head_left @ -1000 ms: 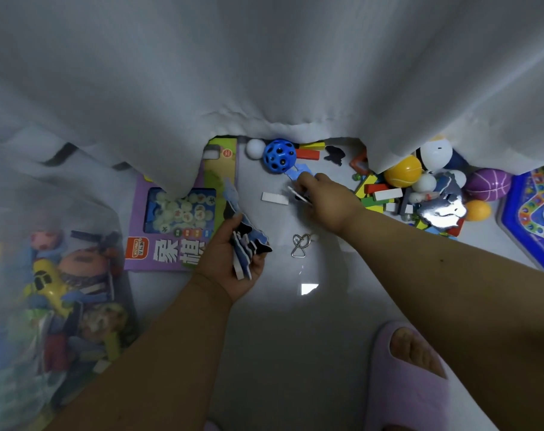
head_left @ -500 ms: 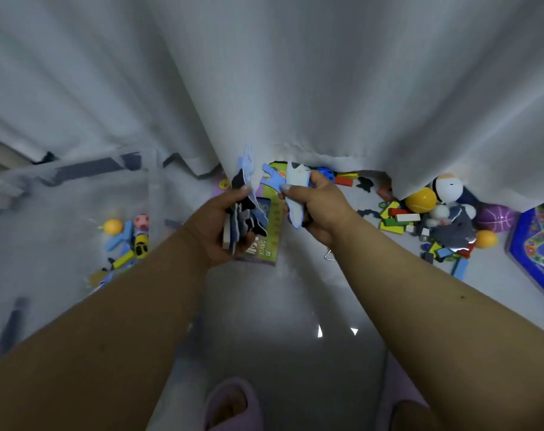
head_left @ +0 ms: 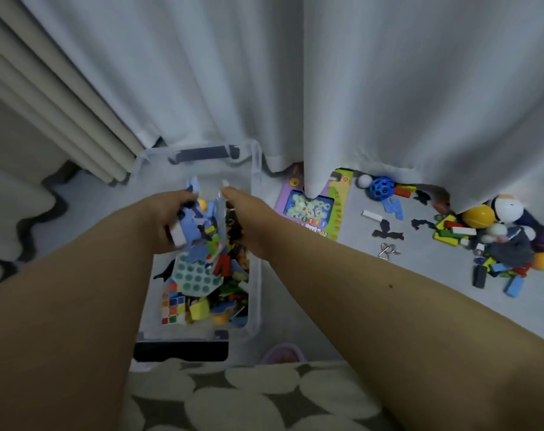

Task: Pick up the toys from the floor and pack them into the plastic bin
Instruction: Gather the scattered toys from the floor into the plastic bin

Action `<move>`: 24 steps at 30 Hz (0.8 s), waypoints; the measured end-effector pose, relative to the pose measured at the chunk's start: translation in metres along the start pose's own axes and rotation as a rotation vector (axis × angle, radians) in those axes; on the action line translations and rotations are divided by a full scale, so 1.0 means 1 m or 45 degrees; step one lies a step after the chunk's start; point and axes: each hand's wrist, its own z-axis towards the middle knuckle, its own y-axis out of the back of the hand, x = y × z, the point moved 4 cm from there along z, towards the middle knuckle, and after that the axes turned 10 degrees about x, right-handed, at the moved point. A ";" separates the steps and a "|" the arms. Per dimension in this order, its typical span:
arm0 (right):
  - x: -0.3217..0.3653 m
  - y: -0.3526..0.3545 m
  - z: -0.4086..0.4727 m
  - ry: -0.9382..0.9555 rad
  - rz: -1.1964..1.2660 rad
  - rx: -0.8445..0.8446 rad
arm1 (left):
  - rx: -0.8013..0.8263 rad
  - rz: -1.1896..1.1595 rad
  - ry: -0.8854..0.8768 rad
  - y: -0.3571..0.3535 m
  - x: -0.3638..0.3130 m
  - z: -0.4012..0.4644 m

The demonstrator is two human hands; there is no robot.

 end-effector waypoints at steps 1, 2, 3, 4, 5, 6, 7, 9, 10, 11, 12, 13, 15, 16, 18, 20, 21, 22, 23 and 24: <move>-0.004 -0.005 -0.003 -0.025 -0.004 0.011 | -0.026 0.004 0.024 0.001 0.002 0.000; -0.008 -0.007 -0.005 -0.036 -0.016 0.020 | -0.053 0.041 0.049 0.003 0.003 -0.001; -0.011 -0.006 -0.007 -0.029 -0.076 0.011 | -0.087 0.100 0.047 0.004 0.001 0.000; -0.012 -0.003 -0.009 -0.012 -0.127 -0.006 | -0.115 0.154 0.011 0.003 -0.004 0.001; -0.012 0.000 -0.012 0.010 -0.172 -0.037 | -0.130 0.179 -0.065 0.000 -0.010 0.002; -0.011 0.006 -0.015 0.048 -0.206 -0.084 | -0.123 0.174 -0.152 -0.006 -0.017 0.002; -0.009 0.011 -0.020 0.094 -0.219 -0.121 | -0.103 0.155 -0.220 -0.015 -0.022 0.003; -0.004 0.023 -0.029 0.208 -0.189 -0.179 | -0.063 0.114 -0.337 -0.038 -0.030 0.003; -0.002 0.032 -0.035 0.258 -0.197 -0.226 | -0.065 0.117 -0.391 -0.051 -0.034 0.002; -0.002 0.044 -0.039 0.296 -0.225 -0.296 | -0.092 0.122 -0.445 -0.062 -0.040 0.000; -0.002 0.058 -0.043 0.325 -0.243 -0.377 | -0.129 0.132 -0.497 -0.073 -0.045 0.001; -0.004 0.075 -0.048 0.338 -0.237 -0.464 | -0.157 0.175 -0.548 -0.084 -0.050 0.004; -0.011 0.114 -0.059 0.316 -0.225 -0.655 | -0.127 0.311 -0.658 -0.114 -0.055 0.007; -0.016 0.134 -0.066 0.285 -0.232 -0.748 | -0.092 0.386 -0.690 -0.132 -0.054 0.009; -0.029 0.174 -0.077 0.227 -0.212 -0.881 | -0.026 0.504 -0.743 -0.168 -0.045 0.012; -0.046 0.211 -0.086 0.154 -0.179 -0.970 | 0.001 0.627 -0.741 -0.199 -0.032 0.022; -0.055 0.228 -0.091 0.108 -0.163 -1.005 | 0.011 0.697 -0.712 -0.212 -0.025 0.028; -0.063 0.245 -0.096 0.066 -0.146 -1.039 | 0.023 0.760 -0.689 -0.224 -0.018 0.036; -0.070 0.261 -0.101 0.038 -0.131 -1.072 | 0.035 0.825 -0.666 -0.235 -0.012 0.042; -0.078 0.275 -0.107 0.007 -0.116 -1.104 | 0.052 0.901 -0.661 -0.247 -0.006 0.048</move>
